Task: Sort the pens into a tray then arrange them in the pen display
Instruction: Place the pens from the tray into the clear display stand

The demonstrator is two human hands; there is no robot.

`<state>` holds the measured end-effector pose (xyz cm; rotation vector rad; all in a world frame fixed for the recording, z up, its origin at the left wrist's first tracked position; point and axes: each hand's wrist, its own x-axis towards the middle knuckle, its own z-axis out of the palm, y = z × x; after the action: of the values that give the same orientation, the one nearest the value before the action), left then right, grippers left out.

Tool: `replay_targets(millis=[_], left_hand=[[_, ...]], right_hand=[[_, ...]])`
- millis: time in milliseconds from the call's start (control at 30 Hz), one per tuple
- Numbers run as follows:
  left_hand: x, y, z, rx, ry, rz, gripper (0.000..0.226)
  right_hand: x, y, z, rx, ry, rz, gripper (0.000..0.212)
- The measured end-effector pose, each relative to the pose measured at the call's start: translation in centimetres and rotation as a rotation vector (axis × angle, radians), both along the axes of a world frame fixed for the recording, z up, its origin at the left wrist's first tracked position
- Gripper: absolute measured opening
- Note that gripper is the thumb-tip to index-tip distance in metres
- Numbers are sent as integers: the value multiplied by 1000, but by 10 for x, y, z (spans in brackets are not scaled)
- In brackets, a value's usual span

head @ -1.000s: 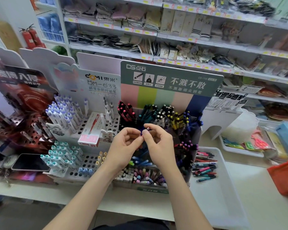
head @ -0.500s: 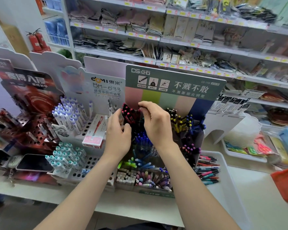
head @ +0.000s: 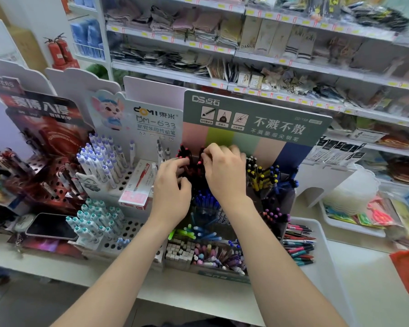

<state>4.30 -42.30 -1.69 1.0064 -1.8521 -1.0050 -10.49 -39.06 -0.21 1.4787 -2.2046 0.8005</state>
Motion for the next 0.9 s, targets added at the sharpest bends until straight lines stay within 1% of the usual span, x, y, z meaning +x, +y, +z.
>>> replay_targets(millis=[100,167,233,367,467,533,600,700,733,800,900], left_hand=[[1,10,0,-53,2,54,42],[0,19,2,-51,8,74,37],[-5,29,4,-28,25,65,33],[-28,62,6,21,28,-15,26],[-55,100,4,10,-8,-115,19],[-74,130,-3,-23,-70,-215,16],[-94,160,-14,-41,-174,-347,12],[-123,202,-39,-23,-390,-570,10],[-133,214,-49,-23,-468,-637,12],[-150,234,-68,-30,-612,-717,19],[-171,254,-99,-29,-791,-721,27]], right_hand=[[2,7,0,133,-23,69,36],[3,20,1,151,-37,69,43],[2,41,3,73,-112,106,43],[-10,102,-3,-222,-348,220,30],[-38,159,-26,-305,-501,117,30],[-66,195,-54,-284,-590,-6,33],[-96,230,-88,-159,-644,-141,33],[-140,279,-147,152,-638,-273,29],[-152,293,-164,256,-619,-293,29],[-168,313,-190,450,-553,-293,36],[-188,328,-218,647,-419,-239,53]])
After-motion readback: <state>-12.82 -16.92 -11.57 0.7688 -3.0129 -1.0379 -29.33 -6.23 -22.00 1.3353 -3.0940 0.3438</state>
